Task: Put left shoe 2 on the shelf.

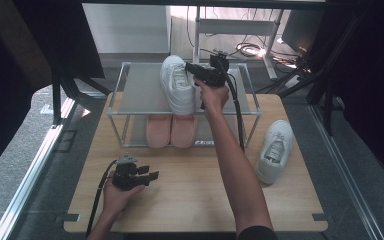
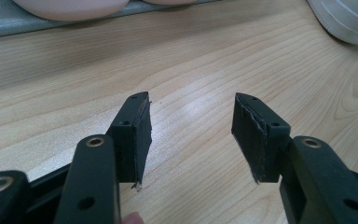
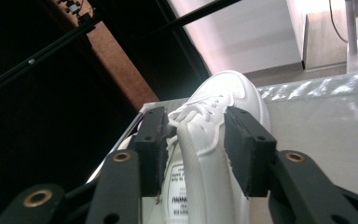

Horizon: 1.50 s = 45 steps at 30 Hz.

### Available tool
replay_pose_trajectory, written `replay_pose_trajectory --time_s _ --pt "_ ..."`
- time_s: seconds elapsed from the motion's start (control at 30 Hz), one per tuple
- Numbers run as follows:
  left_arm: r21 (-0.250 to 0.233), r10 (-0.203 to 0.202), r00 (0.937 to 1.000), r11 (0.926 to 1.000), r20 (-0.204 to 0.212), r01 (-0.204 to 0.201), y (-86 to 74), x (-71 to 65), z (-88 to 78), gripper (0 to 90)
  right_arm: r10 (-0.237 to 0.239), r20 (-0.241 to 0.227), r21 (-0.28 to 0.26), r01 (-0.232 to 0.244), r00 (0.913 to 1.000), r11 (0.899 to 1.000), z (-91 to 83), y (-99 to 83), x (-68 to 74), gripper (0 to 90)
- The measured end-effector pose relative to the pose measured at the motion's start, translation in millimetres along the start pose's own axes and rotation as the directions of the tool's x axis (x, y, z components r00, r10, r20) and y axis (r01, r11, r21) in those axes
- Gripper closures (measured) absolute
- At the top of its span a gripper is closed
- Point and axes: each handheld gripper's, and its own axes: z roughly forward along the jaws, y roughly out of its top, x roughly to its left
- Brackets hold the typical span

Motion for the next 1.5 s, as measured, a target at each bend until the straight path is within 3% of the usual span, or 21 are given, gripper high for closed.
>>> replay_pose_trajectory --time_s 0.13,0.4,0.53,0.87,1.1,1.5 --pt "0.000 -0.001 1.0000 1.0000 -0.003 0.001 0.3 -0.6 -0.7 48.0 -0.032 -0.009 -0.009 0.032 0.9994 0.999 -18.6 -1.3 -1.3 69.8" --pt "-0.004 0.004 0.9999 1.0000 -0.014 -0.004 0.9 -1.1 -2.2 48.0 -0.077 -0.022 0.039 0.077 0.9968 0.996 -51.5 -17.6 -11.0 87.5" --pt "-0.003 0.006 0.9999 1.0000 -0.014 -0.006 1.2 -2.3 -2.2 48.0 -0.091 -0.027 0.064 0.092 0.9955 0.994 -59.7 -31.5 -14.1 89.4" --pt "0.006 0.017 0.9997 0.9998 -0.017 -0.017 1.1 -2.9 -1.7 48.0 -0.111 -0.032 0.138 0.114 0.9934 0.984 -54.5 -67.2 -16.0 89.5" --pt "0.008 0.018 0.9997 0.9998 -0.018 -0.018 1.1 -3.3 -0.8 48.0 -0.116 -0.019 0.133 0.117 0.9931 0.984 -55.1 -71.0 -14.1 89.6" --pt "0.000 0.015 0.9997 0.9999 -0.018 -0.015 1.6 -3.1 -1.7 48.0 -0.116 -0.063 0.147 0.124 0.9913 0.981 -42.4 -78.6 4.5 89.6"
